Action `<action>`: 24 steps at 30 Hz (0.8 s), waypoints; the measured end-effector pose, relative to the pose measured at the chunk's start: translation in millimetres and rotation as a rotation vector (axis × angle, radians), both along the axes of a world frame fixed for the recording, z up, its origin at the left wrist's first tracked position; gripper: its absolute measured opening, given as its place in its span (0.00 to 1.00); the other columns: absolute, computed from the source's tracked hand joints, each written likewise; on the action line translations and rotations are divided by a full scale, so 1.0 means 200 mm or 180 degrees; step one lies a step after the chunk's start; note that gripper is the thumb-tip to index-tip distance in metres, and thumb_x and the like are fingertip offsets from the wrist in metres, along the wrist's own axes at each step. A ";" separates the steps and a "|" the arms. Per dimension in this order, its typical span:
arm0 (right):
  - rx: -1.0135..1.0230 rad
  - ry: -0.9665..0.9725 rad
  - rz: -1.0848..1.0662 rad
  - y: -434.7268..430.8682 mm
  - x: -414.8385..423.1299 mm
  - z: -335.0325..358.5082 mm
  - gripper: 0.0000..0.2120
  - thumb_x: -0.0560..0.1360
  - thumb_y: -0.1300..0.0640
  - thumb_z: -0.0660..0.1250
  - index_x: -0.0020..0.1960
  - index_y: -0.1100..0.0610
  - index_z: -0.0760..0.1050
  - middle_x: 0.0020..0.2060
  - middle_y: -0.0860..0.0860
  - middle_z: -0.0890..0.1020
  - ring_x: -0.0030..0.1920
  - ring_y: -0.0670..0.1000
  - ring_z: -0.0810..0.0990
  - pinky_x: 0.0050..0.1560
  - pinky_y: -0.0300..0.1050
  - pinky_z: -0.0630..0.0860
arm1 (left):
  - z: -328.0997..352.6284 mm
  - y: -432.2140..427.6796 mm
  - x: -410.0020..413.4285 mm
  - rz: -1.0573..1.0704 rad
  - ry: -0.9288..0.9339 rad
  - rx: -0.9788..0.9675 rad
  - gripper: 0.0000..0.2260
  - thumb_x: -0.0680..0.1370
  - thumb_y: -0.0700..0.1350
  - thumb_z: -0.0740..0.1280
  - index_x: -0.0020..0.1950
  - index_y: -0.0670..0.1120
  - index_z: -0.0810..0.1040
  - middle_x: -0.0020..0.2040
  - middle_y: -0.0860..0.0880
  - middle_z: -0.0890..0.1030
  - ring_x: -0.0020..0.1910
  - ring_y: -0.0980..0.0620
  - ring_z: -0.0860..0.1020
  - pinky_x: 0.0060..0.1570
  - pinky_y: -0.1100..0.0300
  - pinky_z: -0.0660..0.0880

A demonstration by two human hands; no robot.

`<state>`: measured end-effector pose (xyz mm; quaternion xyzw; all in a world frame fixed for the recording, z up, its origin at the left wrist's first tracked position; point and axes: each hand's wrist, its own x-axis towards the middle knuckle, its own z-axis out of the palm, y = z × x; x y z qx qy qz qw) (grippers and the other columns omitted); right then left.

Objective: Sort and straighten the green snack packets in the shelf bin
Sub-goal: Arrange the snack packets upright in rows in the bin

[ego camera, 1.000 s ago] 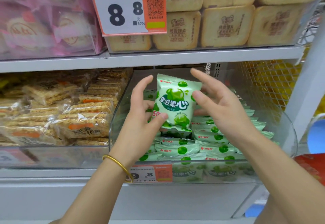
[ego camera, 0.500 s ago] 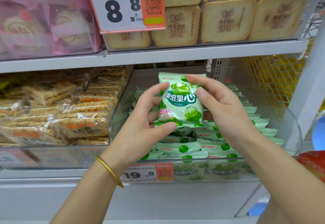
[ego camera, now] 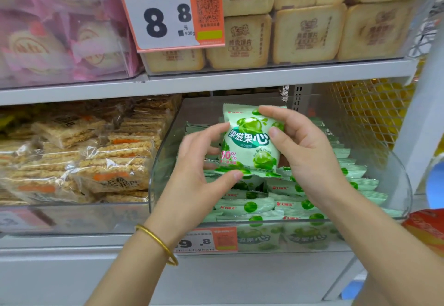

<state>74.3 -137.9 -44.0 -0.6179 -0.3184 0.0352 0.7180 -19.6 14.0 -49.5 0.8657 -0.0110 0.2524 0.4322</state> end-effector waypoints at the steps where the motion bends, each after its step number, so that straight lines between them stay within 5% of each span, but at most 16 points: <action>1: -0.0024 -0.0010 -0.0043 0.00 0.00 0.00 0.17 0.79 0.65 0.60 0.60 0.48 0.74 0.55 0.51 0.79 0.46 0.46 0.82 0.35 0.35 0.76 | 0.00 0.01 0.00 0.0243 -0.0166 0.0364 0.25 0.71 0.46 0.71 0.65 0.62 0.68 0.57 0.61 0.66 0.56 0.61 0.70 0.57 0.70 0.68; 5: -0.0019 0.0162 0.0040 0.00 -0.02 0.02 0.19 0.77 0.65 0.62 0.65 0.50 0.69 0.53 0.51 0.78 0.38 0.45 0.82 0.32 0.39 0.78 | 0.00 0.00 0.00 0.0450 -0.0477 0.1070 0.19 0.74 0.51 0.64 0.64 0.53 0.74 0.53 0.59 0.68 0.57 0.59 0.67 0.59 0.71 0.62; 9: 0.0053 0.0347 0.0241 0.02 -0.04 0.02 0.18 0.76 0.64 0.64 0.63 0.52 0.68 0.53 0.54 0.77 0.40 0.50 0.84 0.37 0.45 0.82 | -0.03 -0.03 0.01 0.0522 -0.0353 0.1549 0.29 0.70 0.63 0.63 0.67 0.51 0.72 0.59 0.55 0.70 0.60 0.55 0.66 0.61 0.62 0.62; 15: 0.0066 0.0368 0.0481 0.01 -0.04 0.02 0.23 0.72 0.57 0.65 0.65 0.50 0.66 0.56 0.56 0.75 0.43 0.54 0.84 0.39 0.47 0.81 | -0.02 0.00 0.02 0.0661 -0.0513 0.1633 0.22 0.72 0.54 0.65 0.65 0.50 0.73 0.59 0.54 0.74 0.58 0.52 0.71 0.56 0.52 0.70; 18: 0.0042 0.0214 0.0279 0.01 -0.02 0.02 0.23 0.75 0.59 0.65 0.68 0.49 0.64 0.54 0.54 0.76 0.46 0.53 0.83 0.41 0.49 0.82 | 0.00 -0.01 0.01 0.0535 -0.0467 0.1265 0.17 0.76 0.54 0.62 0.64 0.54 0.73 0.58 0.59 0.76 0.58 0.56 0.73 0.57 0.51 0.71; 22: -0.0418 -0.0466 -0.0327 0.00 0.01 0.00 0.18 0.75 0.57 0.68 0.60 0.38 0.71 0.59 0.46 0.74 0.59 0.43 0.75 0.56 0.42 0.75 | 0.03 -0.03 -0.01 0.0320 -0.0537 0.0155 0.13 0.76 0.49 0.64 0.60 0.56 0.75 0.54 0.64 0.78 0.56 0.65 0.75 0.54 0.71 0.70; 24: -0.0308 -0.0458 -0.0174 -0.01 0.02 0.01 0.17 0.74 0.58 0.69 0.58 0.41 0.73 0.59 0.45 0.75 0.59 0.42 0.75 0.56 0.41 0.75 | 0.05 -0.04 -0.01 0.0096 -0.0411 -0.0511 0.10 0.77 0.47 0.64 0.58 0.55 0.75 0.53 0.60 0.79 0.51 0.62 0.78 0.49 0.70 0.73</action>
